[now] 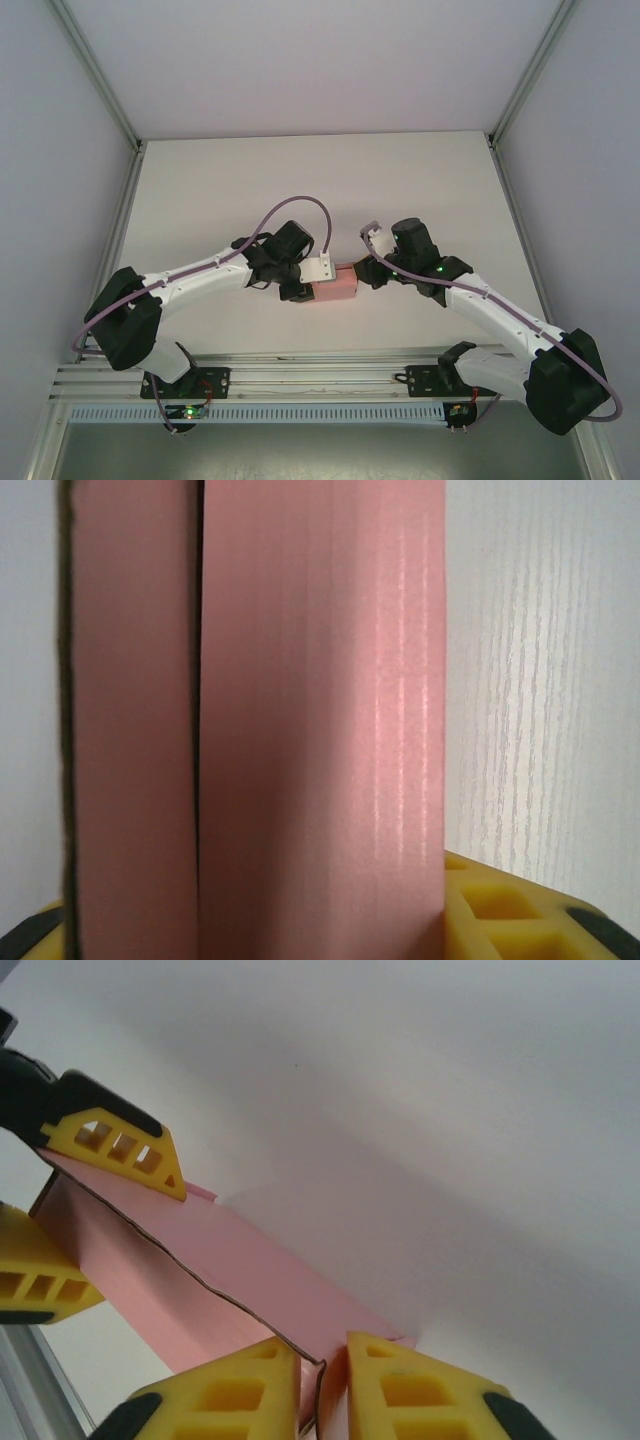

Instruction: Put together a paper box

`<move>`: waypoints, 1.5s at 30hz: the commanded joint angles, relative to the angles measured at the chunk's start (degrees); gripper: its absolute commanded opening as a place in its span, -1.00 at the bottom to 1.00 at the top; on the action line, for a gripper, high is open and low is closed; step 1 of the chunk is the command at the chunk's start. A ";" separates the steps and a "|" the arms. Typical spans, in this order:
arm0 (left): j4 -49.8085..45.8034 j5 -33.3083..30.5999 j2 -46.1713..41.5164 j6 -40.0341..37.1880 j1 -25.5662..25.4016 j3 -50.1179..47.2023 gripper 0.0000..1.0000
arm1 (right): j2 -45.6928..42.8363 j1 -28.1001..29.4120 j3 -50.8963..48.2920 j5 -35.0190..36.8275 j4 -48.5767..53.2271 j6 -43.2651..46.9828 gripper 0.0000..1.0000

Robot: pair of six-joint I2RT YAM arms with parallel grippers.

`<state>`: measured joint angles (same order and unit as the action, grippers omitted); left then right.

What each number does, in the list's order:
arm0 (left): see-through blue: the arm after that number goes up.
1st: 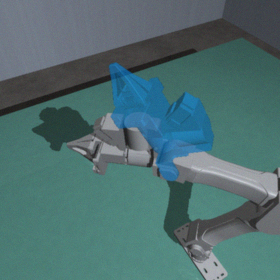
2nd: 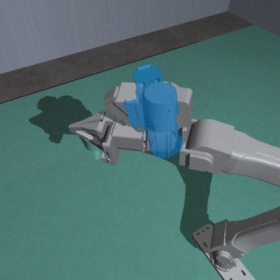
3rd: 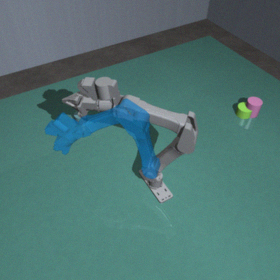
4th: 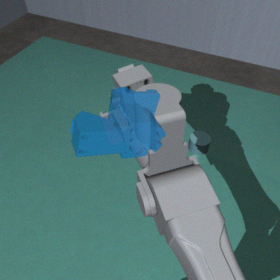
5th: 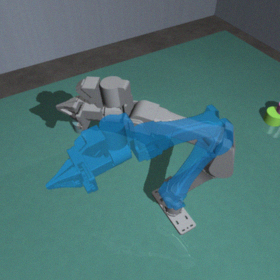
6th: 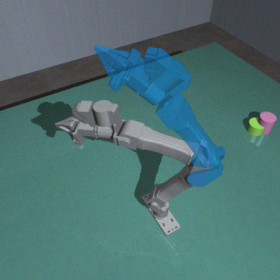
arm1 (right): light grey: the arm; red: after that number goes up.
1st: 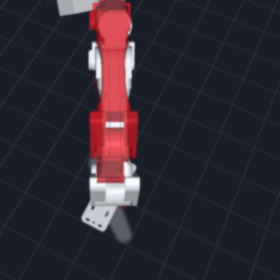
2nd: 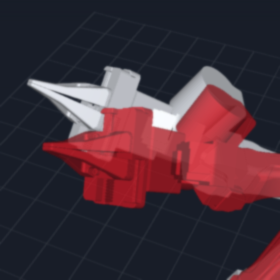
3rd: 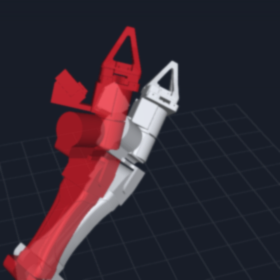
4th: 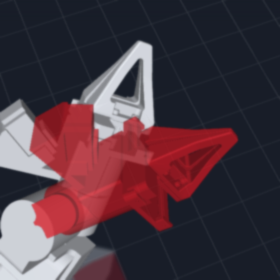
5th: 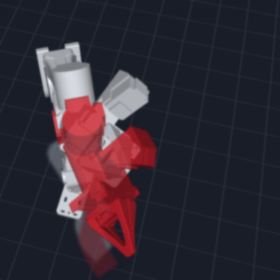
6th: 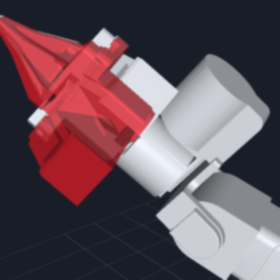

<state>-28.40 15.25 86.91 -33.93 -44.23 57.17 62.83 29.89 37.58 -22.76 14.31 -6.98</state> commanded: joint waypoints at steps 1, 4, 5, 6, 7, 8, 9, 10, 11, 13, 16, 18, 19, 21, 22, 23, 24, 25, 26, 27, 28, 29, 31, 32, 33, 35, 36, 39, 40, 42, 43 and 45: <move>-3.74 -2.23 1.77 0.09 0.20 1.27 -0.14 | -0.69 1.63 1.02 -2.35 -0.92 -6.92 -0.76; -4.12 -2.38 2.24 0.09 0.22 1.89 -0.13 | -1.04 3.03 1.06 -1.45 -1.17 -10.16 -0.89; -4.16 -2.67 2.46 0.21 0.12 2.14 -0.13 | -1.19 3.23 1.22 -1.15 -1.12 -11.49 -0.91; -4.44 -2.65 2.64 0.20 0.11 2.37 -0.13 | -1.22 3.31 1.49 -1.14 -1.08 -12.75 -0.94; -4.63 -2.67 2.81 0.19 0.12 2.55 -0.13 | -1.35 3.29 1.64 -1.36 -1.04 -13.64 -0.97; -4.71 -2.76 2.95 0.23 0.02 2.69 -0.13 | -1.59 3.30 1.91 -1.85 -0.98 -14.67 -0.99; -4.73 -2.83 3.03 0.27 0.09 2.69 -0.13 | -1.97 3.27 2.03 -2.10 -1.10 -16.02 -0.99; -4.73 -3.01 3.09 0.27 -0.06 2.69 -0.13 | -2.33 3.19 2.17 -2.10 -1.12 -17.85 -0.99; -4.73 -3.14 3.12 0.38 -0.05 2.73 -0.12 | -2.57 3.11 2.44 -2.23 -0.89 -19.50 -0.98; -4.74 -3.21 3.18 0.41 -0.06 2.77 -0.12 | -2.69 2.98 2.89 -4.52 -0.65 -22.06 -0.98; -4.57 -3.37 3.35 0.48 -0.23 2.86 -0.12 | -2.56 2.82 3.54 -6.87 -0.42 -25.92 -0.97; -4.79 -3.72 3.56 0.47 -0.33 3.04 -0.12 | -2.30 2.73 3.78 -8.18 -0.64 -28.59 -0.95; -4.73 -3.90 3.69 0.56 -0.42 3.13 -0.12 | -2.10 2.70 4.13 -8.74 -0.63 -29.79 -0.95; -4.82 -4.33 3.95 0.69 -0.59 3.26 -0.12 | -1.69 2.21 4.47 -10.80 -1.03 -31.90 -0.93; -4.82 -4.35 4.01 0.62 -0.63 3.22 -0.12 | -1.57 1.81 4.66 -11.71 -1.21 -32.95 -0.93; -4.74 -4.51 4.05 0.62 -0.67 3.21 -0.12 | -1.57 1.48 4.65 -12.55 -1.74 -34.16 -0.92; -4.66 -4.69 4.14 0.71 -0.65 3.23 -0.12 | -1.48 1.11 4.54 -13.48 -2.29 -35.32 -0.91; -4.65 -4.72 4.13 0.71 -0.65 3.21 -0.12 | -1.34 0.66 4.54 -14.60 -2.84 -36.70 -0.89; -4.65 -4.71 4.13 0.69 -0.73 3.21 -0.12 | -1.30 0.05 4.29 -15.31 -3.57 -38.57 -0.86; -4.73 -4.67 4.13 0.70 -0.77 3.22 -0.12 | -1.15 -0.70 4.02 -15.93 -4.08 -40.35 -0.84; -4.66 -4.65 4.18 0.60 -0.80 3.23 -0.12 | -0.90 -1.34 4.01 -16.72 -4.22 -41.05 -0.81; -4.69 -4.70 4.14 0.61 -0.84 3.23 -0.12 | -0.70 -1.90 4.06 -17.26 -4.40 -41.48 -0.80; -4.47 -4.96 4.13 0.49 -0.91 3.26 -0.12 | -0.45 -2.69 3.74 -16.77 -4.67 -43.09 -0.80; -4.49 -4.87 4.10 0.53 -0.92 3.24 -0.12 | -0.43 -3.18 3.38 -16.85 -5.25 -44.18 -0.80; -4.56 -4.79 4.16 0.53 -0.93 3.21 -0.12 | -0.43 -3.79 2.84 -17.24 -6.61 -45.99 -0.80; -4.50 -4.88 4.33 0.45 -0.91 3.27 -0.12 | -0.68 -5.22 1.58 -18.45 -10.05 -50.11 -0.85; -4.56 -5.05 4.33 0.54 -0.99 3.41 -0.12 | -0.85 -5.74 0.86 -18.72 -11.82 -52.19 -0.89; -4.63 -4.97 4.50 0.45 -1.02 3.35 -0.12 | -0.95 -6.66 -0.11 -19.36 -13.78 -55.13 -0.95; -4.56 -5.05 4.58 0.45 -1.01 3.43 -0.12 | -0.88 -6.77 -0.06 -19.79 -13.71 -55.23 -0.95; -4.55 -5.05 4.67 0.37 -0.99 3.43 -0.12 | -0.86 -6.77 0.11 -20.39 -13.66 -54.52 -0.96; -4.53 -5.06 4.67 0.36 -0.97 3.54 -0.12 | -1.03 -6.63 0.49 -19.97 -12.60 -52.37 -0.96; -4.47 -5.14 4.67 0.36 -0.98 3.39 -0.12 | -1.45 -6.82 1.80 -17.67 -6.84 -46.77 -0.96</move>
<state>-31.29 12.84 89.41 -34.30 -44.91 60.69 63.20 22.98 36.62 -35.44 9.41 -55.94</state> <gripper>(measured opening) 0.444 0.050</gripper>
